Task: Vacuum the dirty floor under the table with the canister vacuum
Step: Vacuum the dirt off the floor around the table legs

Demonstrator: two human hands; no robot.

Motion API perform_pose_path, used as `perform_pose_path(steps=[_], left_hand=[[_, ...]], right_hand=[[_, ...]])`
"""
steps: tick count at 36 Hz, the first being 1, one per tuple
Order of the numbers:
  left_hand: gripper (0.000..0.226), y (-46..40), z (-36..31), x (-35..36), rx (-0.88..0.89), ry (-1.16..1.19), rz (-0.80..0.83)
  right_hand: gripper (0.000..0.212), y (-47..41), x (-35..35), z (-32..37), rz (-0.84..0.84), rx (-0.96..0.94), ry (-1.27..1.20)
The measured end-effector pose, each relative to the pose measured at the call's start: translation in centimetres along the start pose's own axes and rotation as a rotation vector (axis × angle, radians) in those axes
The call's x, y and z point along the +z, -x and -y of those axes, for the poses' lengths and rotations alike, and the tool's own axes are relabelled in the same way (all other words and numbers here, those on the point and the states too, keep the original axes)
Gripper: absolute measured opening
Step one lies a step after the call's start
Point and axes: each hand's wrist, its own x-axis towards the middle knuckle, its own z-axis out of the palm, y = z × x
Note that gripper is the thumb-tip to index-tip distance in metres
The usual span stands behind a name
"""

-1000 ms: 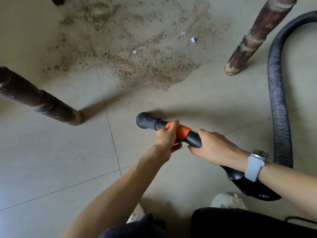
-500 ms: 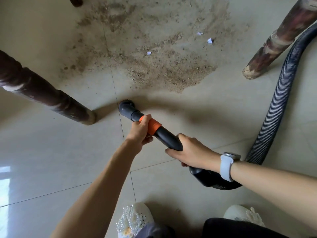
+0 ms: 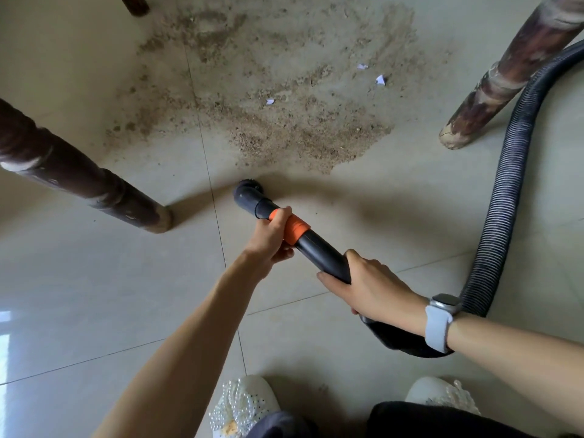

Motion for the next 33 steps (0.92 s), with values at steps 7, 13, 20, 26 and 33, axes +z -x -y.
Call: perform_pose_path(steps=[7,13,20,26,33], left_hand=[[0.029,1.8,2.4,3.3,-0.015,0.002,0.048],[0.033,2.6,3.5,5.2,-0.060,-0.021,0.077],[0.045,3.3,4.6,7.3,-0.111,-0.058,0.131],[0.050,3.0,4.8,8.5,-0.114,-0.080,0.111],[0.033,1.2,1.1,8.3,-0.098,-0.124,0.052]], right_hand=[[0.047,2.7,-0.4,-3.2,-0.012,0.086,0.031],[0.042,4.2,-0.7,-5.6,0.020,0.074,-0.008],[0.042,5.5,-0.9,-8.2,0.014,0.095,0.009],[0.044,5.7,-1.3,-9.2,0.005,0.108,-0.011],[0.046,3.4,-2.4,-7.4,-0.007,0.079,-0.155]])
